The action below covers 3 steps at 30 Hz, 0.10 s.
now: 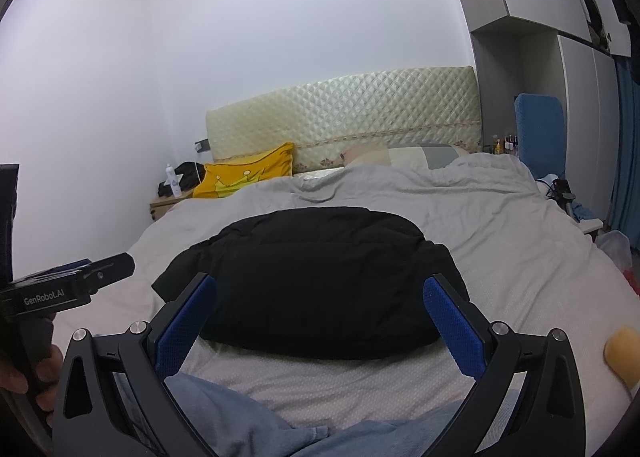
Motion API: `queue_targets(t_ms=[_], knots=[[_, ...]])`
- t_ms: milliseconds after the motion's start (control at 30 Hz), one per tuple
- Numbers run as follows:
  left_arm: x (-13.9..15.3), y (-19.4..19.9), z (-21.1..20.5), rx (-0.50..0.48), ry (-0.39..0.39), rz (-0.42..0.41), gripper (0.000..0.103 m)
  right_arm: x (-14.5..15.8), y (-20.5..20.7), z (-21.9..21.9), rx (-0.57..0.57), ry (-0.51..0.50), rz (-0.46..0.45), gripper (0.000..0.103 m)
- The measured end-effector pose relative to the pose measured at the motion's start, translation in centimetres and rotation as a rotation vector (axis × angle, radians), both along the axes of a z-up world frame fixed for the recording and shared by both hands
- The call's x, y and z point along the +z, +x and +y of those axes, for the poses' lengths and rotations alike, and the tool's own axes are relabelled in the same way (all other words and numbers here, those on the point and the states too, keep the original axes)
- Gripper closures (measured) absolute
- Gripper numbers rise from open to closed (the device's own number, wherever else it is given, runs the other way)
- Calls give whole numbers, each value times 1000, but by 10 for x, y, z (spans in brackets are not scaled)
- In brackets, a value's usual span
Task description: Fold large clothes
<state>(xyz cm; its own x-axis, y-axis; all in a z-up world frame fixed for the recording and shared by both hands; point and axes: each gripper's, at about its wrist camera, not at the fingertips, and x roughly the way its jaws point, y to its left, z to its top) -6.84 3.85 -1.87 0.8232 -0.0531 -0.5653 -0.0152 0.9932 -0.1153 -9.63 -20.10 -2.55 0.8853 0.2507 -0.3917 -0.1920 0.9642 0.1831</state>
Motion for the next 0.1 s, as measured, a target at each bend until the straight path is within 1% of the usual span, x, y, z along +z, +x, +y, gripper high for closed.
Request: queue_targets(t_ms=[100], knots=[[-1, 0, -1, -1, 0, 1, 0, 0, 0, 0, 1, -2, 0, 0]])
